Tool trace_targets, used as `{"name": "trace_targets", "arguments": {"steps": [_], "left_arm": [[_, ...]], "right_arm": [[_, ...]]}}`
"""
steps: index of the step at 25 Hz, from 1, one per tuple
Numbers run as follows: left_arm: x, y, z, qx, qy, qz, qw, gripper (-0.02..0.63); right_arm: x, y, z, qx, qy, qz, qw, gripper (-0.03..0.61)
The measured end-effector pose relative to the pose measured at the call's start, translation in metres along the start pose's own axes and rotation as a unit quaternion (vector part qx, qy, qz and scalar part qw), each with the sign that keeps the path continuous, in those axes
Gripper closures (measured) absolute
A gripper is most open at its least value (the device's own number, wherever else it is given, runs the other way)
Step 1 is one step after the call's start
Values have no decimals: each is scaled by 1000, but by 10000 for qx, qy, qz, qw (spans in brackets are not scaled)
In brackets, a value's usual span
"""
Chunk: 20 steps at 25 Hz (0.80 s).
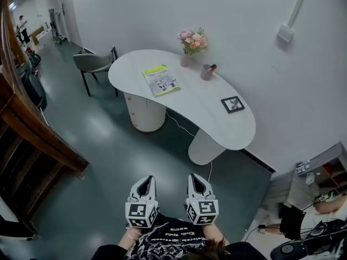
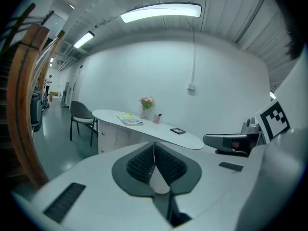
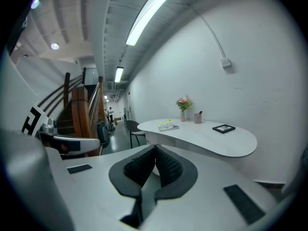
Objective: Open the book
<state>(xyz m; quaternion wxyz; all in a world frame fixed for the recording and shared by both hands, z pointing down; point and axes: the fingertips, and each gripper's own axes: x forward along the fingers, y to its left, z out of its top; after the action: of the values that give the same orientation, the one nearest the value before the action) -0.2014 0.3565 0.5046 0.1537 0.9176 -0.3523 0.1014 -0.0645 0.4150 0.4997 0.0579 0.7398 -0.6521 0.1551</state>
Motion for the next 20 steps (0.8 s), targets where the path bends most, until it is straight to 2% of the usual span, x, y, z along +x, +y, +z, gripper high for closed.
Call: {"name": "trace_targets", "arguments": {"steps": [8,15,20], "left_arm": [[22,44,12,102,70,-241,9996,589],[31,57,11,76,125,-248,9996,589],[43,62,21,116,94,-214,9997,589]], "right_arm": [[33,17,2,154,-25,-327,9993,551],[49,22,4,135,6,-314,9994,551],[67,12,10,314,-15,-310,9990,551]]}}
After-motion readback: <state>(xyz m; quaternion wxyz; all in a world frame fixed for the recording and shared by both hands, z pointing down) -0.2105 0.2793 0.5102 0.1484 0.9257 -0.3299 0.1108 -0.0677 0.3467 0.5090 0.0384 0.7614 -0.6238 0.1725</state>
